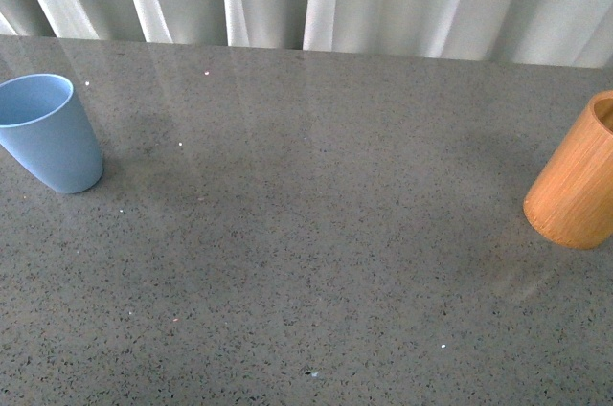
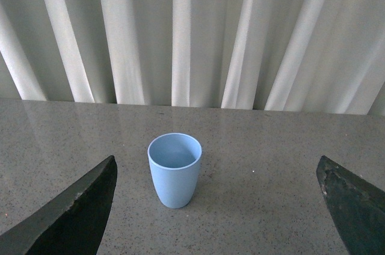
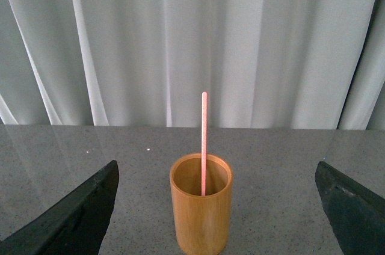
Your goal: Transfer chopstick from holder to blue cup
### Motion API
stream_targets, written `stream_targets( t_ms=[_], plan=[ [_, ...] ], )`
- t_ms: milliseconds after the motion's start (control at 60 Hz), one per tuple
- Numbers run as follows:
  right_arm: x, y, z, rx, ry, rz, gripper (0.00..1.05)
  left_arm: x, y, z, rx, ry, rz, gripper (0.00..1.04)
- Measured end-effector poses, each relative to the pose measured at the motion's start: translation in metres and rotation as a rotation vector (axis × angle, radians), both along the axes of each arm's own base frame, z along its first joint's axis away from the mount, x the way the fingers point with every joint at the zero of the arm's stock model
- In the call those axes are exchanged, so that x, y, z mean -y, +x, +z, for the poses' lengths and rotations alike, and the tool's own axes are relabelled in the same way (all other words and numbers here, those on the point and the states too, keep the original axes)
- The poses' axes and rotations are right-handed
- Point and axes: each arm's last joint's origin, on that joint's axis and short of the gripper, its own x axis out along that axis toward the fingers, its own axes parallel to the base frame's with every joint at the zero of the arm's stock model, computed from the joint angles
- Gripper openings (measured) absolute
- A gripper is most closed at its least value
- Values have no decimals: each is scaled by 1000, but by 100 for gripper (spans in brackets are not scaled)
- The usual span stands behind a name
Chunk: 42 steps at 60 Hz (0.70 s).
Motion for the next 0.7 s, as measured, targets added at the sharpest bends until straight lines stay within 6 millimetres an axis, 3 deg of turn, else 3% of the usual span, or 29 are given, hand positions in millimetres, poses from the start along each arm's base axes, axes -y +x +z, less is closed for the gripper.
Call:
stream_targets(
  t_ms=[350,450,517,700],
  plan=[
    [0,0,0,0,0,0,95,0,0,0,-11,-6,6,98],
    [0,0,0,0,0,0,95,0,5,0,-416,-86,155,98],
    [0,0,0,0,0,0,95,1,14,-7,-592,-114,190,98],
    [0,0,0,0,0,0,95,5,37,-15,-629,-141,187,98]
  ],
)
